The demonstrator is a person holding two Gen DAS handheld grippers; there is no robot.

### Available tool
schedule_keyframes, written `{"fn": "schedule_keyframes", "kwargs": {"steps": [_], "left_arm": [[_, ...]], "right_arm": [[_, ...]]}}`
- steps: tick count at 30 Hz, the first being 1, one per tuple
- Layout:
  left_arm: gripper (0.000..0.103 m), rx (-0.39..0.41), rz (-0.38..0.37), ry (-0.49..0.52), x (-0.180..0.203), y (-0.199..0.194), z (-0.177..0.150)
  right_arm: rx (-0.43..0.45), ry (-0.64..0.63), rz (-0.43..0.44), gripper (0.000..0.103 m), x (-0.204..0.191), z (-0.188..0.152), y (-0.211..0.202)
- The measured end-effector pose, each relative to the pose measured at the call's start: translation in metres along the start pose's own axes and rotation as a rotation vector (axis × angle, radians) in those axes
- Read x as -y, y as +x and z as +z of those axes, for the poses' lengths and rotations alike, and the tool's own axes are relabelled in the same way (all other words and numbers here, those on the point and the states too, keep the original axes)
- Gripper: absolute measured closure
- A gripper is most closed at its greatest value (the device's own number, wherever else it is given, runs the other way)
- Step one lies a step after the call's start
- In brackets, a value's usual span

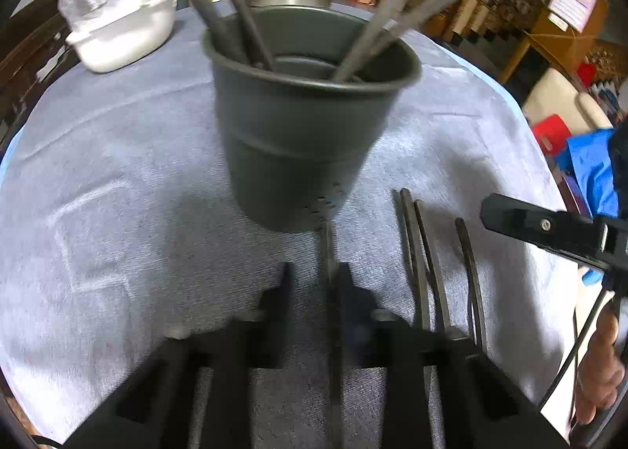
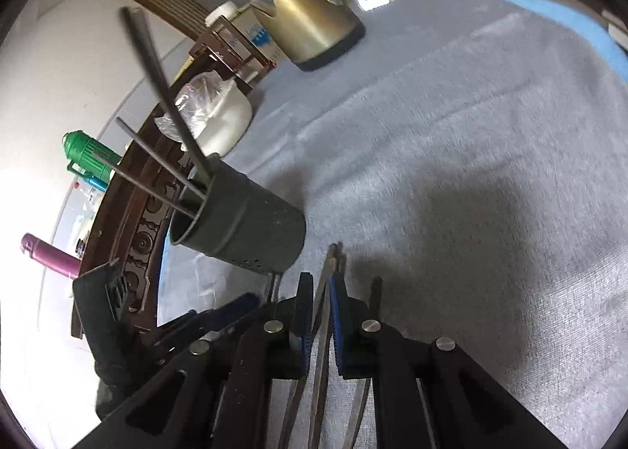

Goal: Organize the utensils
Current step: 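Close the left tool on a chopstick while the right tool regrips its chopstick, then lift both held chopsticks up over the grey holder cup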

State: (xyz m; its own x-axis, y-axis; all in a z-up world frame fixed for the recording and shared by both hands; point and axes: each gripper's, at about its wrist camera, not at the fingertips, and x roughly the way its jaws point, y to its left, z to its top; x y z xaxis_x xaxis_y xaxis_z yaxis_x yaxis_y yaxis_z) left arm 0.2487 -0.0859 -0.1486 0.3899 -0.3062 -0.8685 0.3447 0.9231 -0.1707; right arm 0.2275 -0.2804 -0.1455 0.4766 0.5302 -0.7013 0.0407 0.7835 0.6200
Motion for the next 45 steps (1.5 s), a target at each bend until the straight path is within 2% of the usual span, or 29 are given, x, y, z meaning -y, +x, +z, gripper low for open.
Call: {"fn": "schedule_keyframes", "kwargs": {"steps": [1, 4, 7, 10, 12, 16, 18, 19, 20, 22, 24, 26, 27, 29, 34, 35, 37, 42, 45], "left_arm": [[0.096, -0.001, 0.000, 0.008, 0.003, 0.001, 0.000], [0.097, 0.010, 0.003, 0.043, 0.008, -0.002, -0.009], [0.097, 0.011, 0.001, 0.054, 0.006, -0.011, -0.023], [0.097, 0.012, -0.016, 0.018, -0.011, -0.018, -0.029], [0.097, 0.010, -0.026, -0.005, -0.020, -0.022, -0.028], [0.097, 0.000, 0.003, -0.016, -0.038, -0.028, -0.030], [0.097, -0.022, -0.003, -0.034, -0.046, -0.025, -0.027], [0.096, -0.035, -0.012, -0.048, -0.050, -0.024, -0.026], [0.096, -0.038, -0.022, -0.059, -0.055, -0.025, -0.027], [0.095, -0.040, -0.040, -0.085, -0.063, -0.028, -0.027], [0.088, -0.049, -0.054, -0.094, -0.069, -0.029, -0.027], [0.078, -0.059, -0.062, -0.104, -0.074, -0.028, -0.025], [0.078, -0.067, -0.072, -0.107, -0.074, -0.027, -0.023], [0.078, -0.078, -0.082, -0.099, -0.071, -0.023, -0.018], [0.080, -0.087, -0.076, -0.068, -0.067, -0.016, -0.007], [0.092, -0.091, -0.085, -0.077, -0.068, -0.014, -0.005], [0.096, -0.095, -0.090, -0.091, -0.069, -0.014, -0.007], [0.096, 0.060, -0.086, -0.084, -0.063, -0.050, -0.003], [0.096, 0.126, -0.075, -0.072, -0.059, -0.075, 0.002]], "right_arm": [[-0.009, -0.002, 0.000, 0.091, 0.000, -0.001, 0.002], [-0.044, -0.010, -0.010, 0.090, -0.002, -0.003, 0.009], [-0.033, -0.030, -0.050, 0.090, -0.002, -0.005, 0.006], [-0.015, -0.019, -0.096, 0.089, 0.006, -0.002, -0.001], [-0.007, -0.010, -0.125, 0.084, 0.012, 0.002, -0.004], [0.009, -0.026, -0.136, 0.054, 0.010, 0.007, -0.005], [0.012, -0.052, -0.160, 0.054, 0.006, 0.008, -0.002], [-0.001, -0.064, -0.166, 0.057, 0.005, 0.008, 0.002], [-0.018, -0.078, -0.177, 0.065, 0.002, 0.007, 0.006], [-0.046, -0.103, -0.207, 0.065, -0.002, 0.005, 0.014], [-0.072, -0.125, -0.233, 0.065, -0.005, 0.001, 0.022], [-0.100, -0.149, -0.254, 0.076, -0.010, -0.003, 0.032], [-0.084, -0.172, -0.273, 0.078, -0.013, -0.004, 0.032], [-0.090, -0.185, -0.289, 0.093, -0.016, -0.005, 0.035], [-0.055, -0.186, -0.262, 0.093, -0.015, -0.005, 0.023], [-0.035, -0.188, -0.226, 0.094, -0.017, -0.005, 0.015], [-0.004, -0.199, -0.198, 0.094, -0.024, -0.003, 0.005], [0.116, -0.308, -0.130, 0.095, -0.054, -0.003, -0.034], [0.185, -0.361, -0.101, 0.096, -0.075, -0.004, -0.055]]}}
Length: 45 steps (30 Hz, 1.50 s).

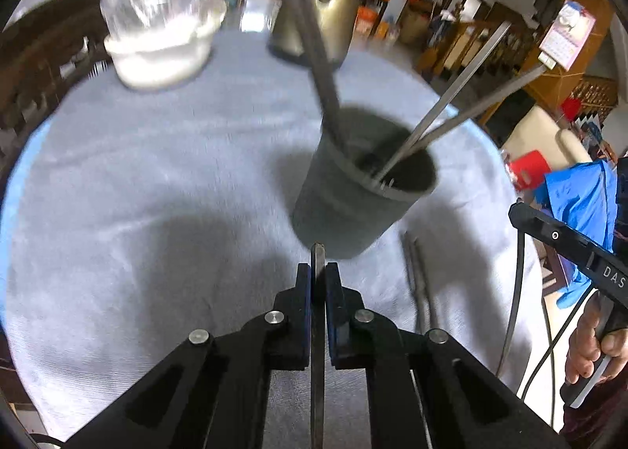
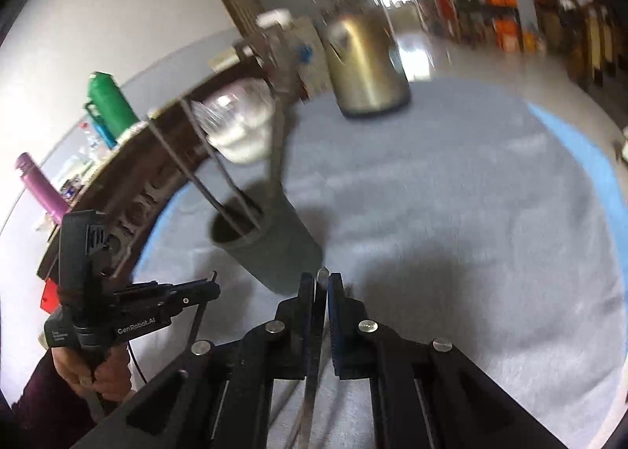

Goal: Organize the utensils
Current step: 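Lift both held chopsticks up over the grey holder cup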

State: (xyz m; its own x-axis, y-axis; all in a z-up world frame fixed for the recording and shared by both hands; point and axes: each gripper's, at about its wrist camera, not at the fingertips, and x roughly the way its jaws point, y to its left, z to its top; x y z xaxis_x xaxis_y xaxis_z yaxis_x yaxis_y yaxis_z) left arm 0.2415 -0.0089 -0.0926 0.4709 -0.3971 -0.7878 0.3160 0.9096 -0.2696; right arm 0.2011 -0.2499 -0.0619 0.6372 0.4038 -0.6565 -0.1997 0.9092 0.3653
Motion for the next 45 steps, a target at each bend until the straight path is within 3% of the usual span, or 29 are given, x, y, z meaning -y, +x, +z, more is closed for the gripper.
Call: {"fn": "schedule_keyframes", "kwargs": {"steps": [4, 8, 11, 14, 17, 19, 22, 24, 25, 26, 28, 30, 31, 32, 38, 39, 41, 45], "left_arm": [[0.096, 0.112, 0.002, -0.015, 0.016, -0.038, 0.011], [0.096, 0.277, 0.010, -0.025, 0.022, -0.084, 0.018], [0.096, 0.360, -0.003, -0.046, 0.024, -0.097, 0.024], [0.096, 0.437, -0.018, -0.074, 0.019, -0.124, 0.021], [0.096, 0.442, 0.008, -0.063, 0.014, -0.127, 0.023], [0.096, 0.426, 0.003, -0.076, 0.010, -0.124, 0.022], [0.096, 0.416, 0.009, -0.082, 0.008, -0.123, 0.018], [0.097, 0.411, 0.009, -0.078, 0.008, -0.121, 0.013], [0.097, 0.409, 0.012, -0.074, 0.008, -0.122, 0.010], [0.097, 0.407, 0.020, -0.069, 0.011, -0.126, 0.008], [0.096, 0.406, 0.034, -0.053, 0.013, -0.129, 0.005], [0.097, 0.409, 0.029, -0.048, 0.014, -0.132, 0.005], [0.097, 0.410, 0.028, -0.048, 0.014, -0.132, 0.004], [0.097, 0.412, 0.028, -0.046, 0.015, -0.133, 0.004], [0.097, 0.404, 0.018, -0.035, 0.017, -0.136, 0.003], [0.097, 0.401, 0.015, -0.033, 0.017, -0.136, 0.002], [0.097, 0.401, 0.017, -0.026, 0.018, -0.137, 0.001], [0.097, 0.402, 0.009, -0.031, 0.017, -0.139, 0.000]], "right_arm": [[0.097, -0.039, 0.039, 0.097, -0.021, 0.009, -0.024], [0.213, -0.073, 0.065, 0.097, -0.039, 0.014, -0.045], [0.293, -0.076, 0.091, 0.097, -0.046, 0.014, -0.061], [0.327, -0.091, 0.096, 0.097, -0.052, 0.017, -0.065], [0.242, -0.087, 0.076, 0.097, -0.053, 0.021, -0.052], [0.142, -0.055, 0.114, 0.096, -0.046, 0.023, -0.035], [0.043, -0.023, 0.019, 0.093, -0.030, 0.018, -0.010], [-0.055, -0.018, -0.025, 0.082, -0.017, 0.015, 0.013], [-0.112, -0.008, -0.044, 0.070, -0.008, 0.013, 0.027], [-0.145, -0.003, -0.055, 0.059, -0.001, 0.011, 0.037], [-0.178, -0.031, -0.044, 0.047, 0.005, 0.007, 0.053], [-0.223, -0.083, -0.040, 0.047, 0.002, 0.005, 0.068], [-0.241, -0.108, -0.048, 0.053, 0.001, 0.005, 0.076], [-0.252, -0.151, -0.061, 0.066, -0.003, 0.005, 0.086], [-0.355, -0.216, -0.086, 0.068, -0.002, 0.006, 0.134], [-0.359, -0.227, -0.095, 0.070, -0.002, 0.006, 0.138], [-0.365, -0.246, -0.133, 0.094, -0.003, 0.006, 0.143], [-0.307, -0.257, -0.154, 0.097, -0.008, 0.004, 0.126]]}}
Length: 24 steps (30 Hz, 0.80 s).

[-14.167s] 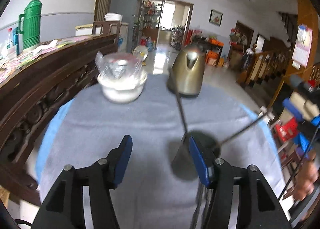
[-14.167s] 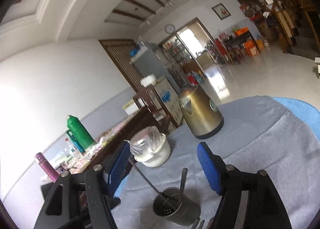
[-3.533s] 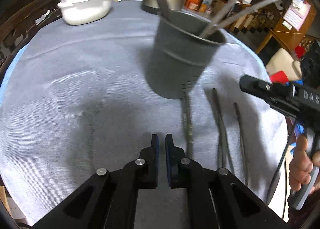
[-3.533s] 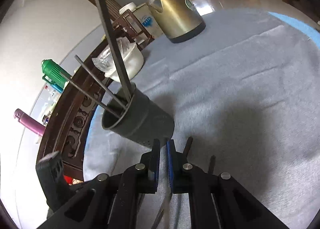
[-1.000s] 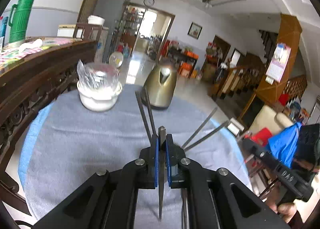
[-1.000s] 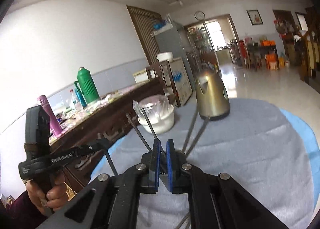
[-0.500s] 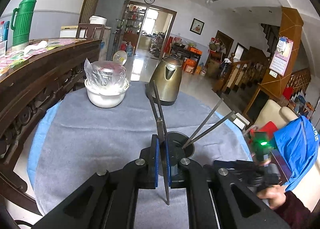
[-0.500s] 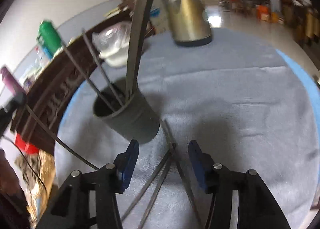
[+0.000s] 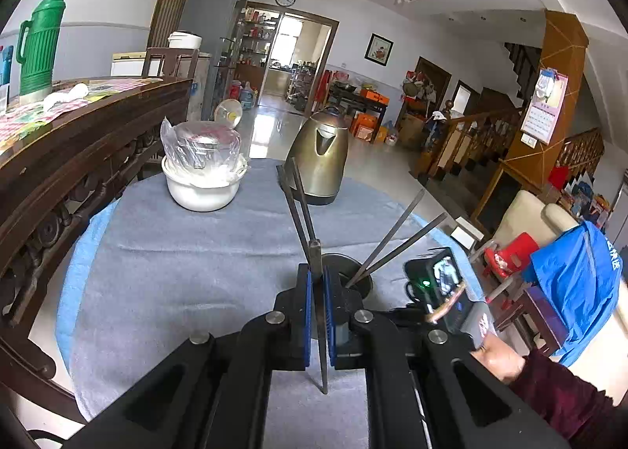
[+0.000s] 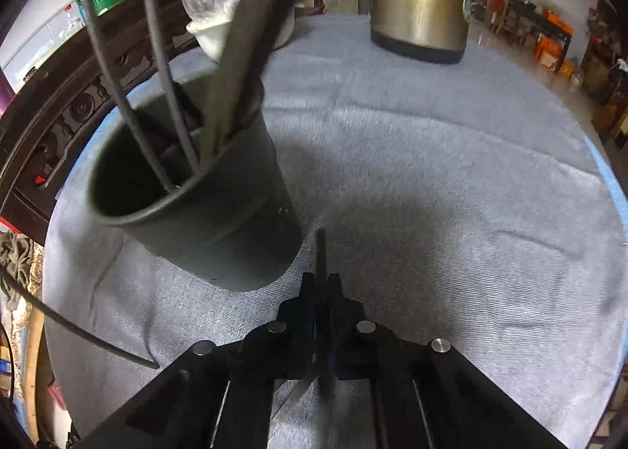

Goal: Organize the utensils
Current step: 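Lift both held chopsticks up over the grey holder cup, then lower the chopsticks into the holder cup and open both tools to release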

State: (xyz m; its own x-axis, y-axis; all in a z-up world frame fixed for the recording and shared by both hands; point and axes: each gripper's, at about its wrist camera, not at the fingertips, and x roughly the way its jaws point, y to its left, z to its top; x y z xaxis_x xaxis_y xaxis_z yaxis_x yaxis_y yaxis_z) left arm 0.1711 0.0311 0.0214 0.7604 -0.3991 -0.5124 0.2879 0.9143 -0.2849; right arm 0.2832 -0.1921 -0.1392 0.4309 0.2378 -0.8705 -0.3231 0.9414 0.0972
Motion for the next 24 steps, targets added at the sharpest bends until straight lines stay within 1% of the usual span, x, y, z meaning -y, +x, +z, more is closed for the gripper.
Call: {"fn": "schedule_keyframes", "kwargs": {"steps": [4, 7, 11, 16, 17, 20, 22, 23, 24], "left_arm": [[0.097, 0.007, -0.009, -0.001, 0.001, -0.002, 0.001], [0.097, 0.021, -0.015, 0.002, 0.004, -0.006, 0.002], [0.097, 0.046, -0.020, -0.005, 0.007, -0.013, 0.006], [0.097, 0.068, -0.015, -0.006, 0.011, -0.020, 0.012], [0.097, 0.071, -0.016, -0.007, 0.012, -0.021, 0.013], [0.097, 0.076, -0.008, 0.001, 0.013, -0.022, 0.014], [0.097, 0.073, -0.003, 0.003, 0.013, -0.021, 0.012], [0.097, 0.076, 0.001, 0.003, 0.012, -0.020, 0.010], [0.097, 0.070, -0.001, 0.001, 0.010, -0.019, 0.009]], "right_arm": [[0.093, -0.003, -0.002, 0.097, -0.001, -0.009, -0.040], [0.187, 0.008, 0.011, 0.097, -0.001, -0.014, -0.077], [0.369, 0.036, 0.060, 0.097, -0.007, -0.022, -0.134], [0.552, 0.065, 0.104, 0.097, -0.017, -0.020, -0.177], [0.600, 0.072, 0.115, 0.097, -0.019, -0.021, -0.186], [0.663, 0.097, 0.120, 0.097, -0.018, -0.018, -0.198], [0.676, 0.104, 0.128, 0.097, -0.020, -0.018, -0.202], [0.668, 0.103, 0.130, 0.097, -0.025, -0.013, -0.195], [0.665, 0.103, 0.131, 0.097, -0.024, -0.015, -0.193]]}}
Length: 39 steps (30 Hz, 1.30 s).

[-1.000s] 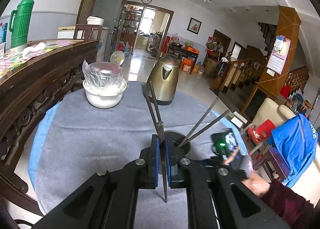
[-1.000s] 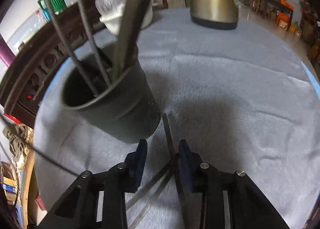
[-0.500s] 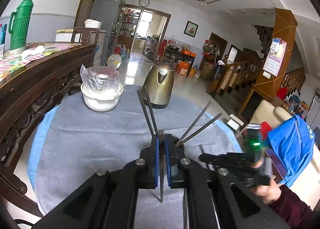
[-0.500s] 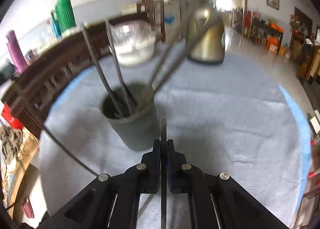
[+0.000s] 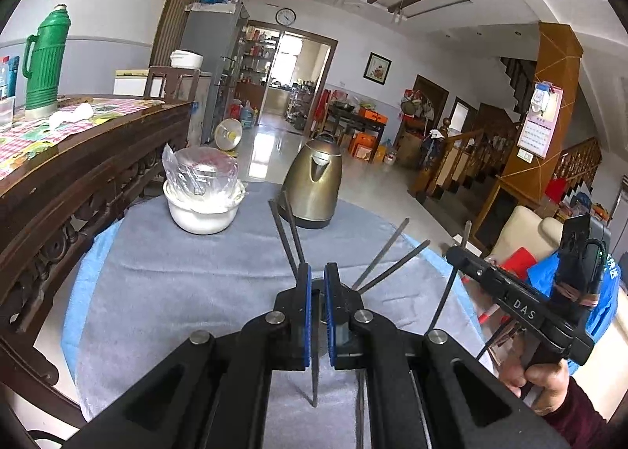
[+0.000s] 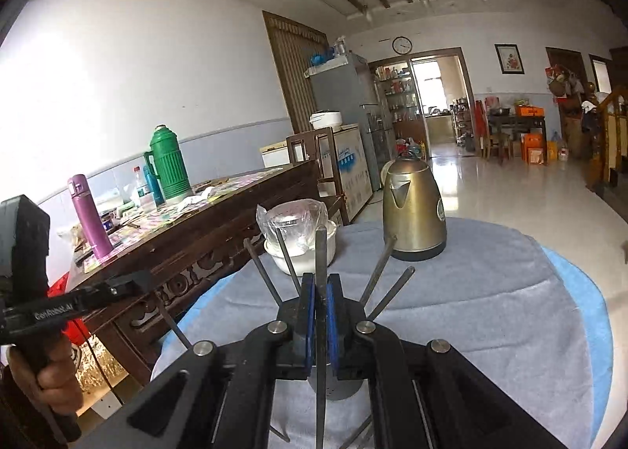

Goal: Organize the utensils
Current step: 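Lower the chopsticks into the holder cup and open both tools to release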

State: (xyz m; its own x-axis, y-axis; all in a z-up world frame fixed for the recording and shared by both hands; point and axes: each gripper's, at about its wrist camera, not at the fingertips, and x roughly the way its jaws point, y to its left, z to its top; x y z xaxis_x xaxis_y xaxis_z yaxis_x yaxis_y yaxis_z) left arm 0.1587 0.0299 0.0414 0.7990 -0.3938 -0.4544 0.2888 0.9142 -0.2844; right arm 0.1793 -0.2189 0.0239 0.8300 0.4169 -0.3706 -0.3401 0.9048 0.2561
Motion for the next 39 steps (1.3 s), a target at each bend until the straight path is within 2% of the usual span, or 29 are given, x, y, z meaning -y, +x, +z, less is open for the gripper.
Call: {"fn": "schedule_keyframes", "kwargs": {"steps": [6, 17, 30, 34, 39], "left_arm": [[0.097, -0.032, -0.013, 0.001, -0.002, 0.006, -0.008], [0.097, -0.020, -0.033, 0.034, -0.002, 0.005, -0.013], [0.097, 0.029, -0.036, 0.048, 0.005, -0.008, -0.002], [0.097, 0.070, -0.033, 0.062, 0.011, -0.016, 0.013], [0.097, 0.158, -0.038, 0.075, 0.022, -0.031, 0.042]], "right_arm": [[-0.005, 0.024, 0.016, 0.097, 0.004, -0.007, -0.001], [0.021, 0.029, 0.048, 0.097, 0.000, -0.009, -0.006], [0.160, 0.046, 0.065, 0.097, -0.005, 0.012, -0.028], [0.254, 0.049, 0.066, 0.097, -0.009, 0.031, -0.036], [0.369, 0.037, 0.025, 0.097, -0.017, 0.050, -0.037]]}}
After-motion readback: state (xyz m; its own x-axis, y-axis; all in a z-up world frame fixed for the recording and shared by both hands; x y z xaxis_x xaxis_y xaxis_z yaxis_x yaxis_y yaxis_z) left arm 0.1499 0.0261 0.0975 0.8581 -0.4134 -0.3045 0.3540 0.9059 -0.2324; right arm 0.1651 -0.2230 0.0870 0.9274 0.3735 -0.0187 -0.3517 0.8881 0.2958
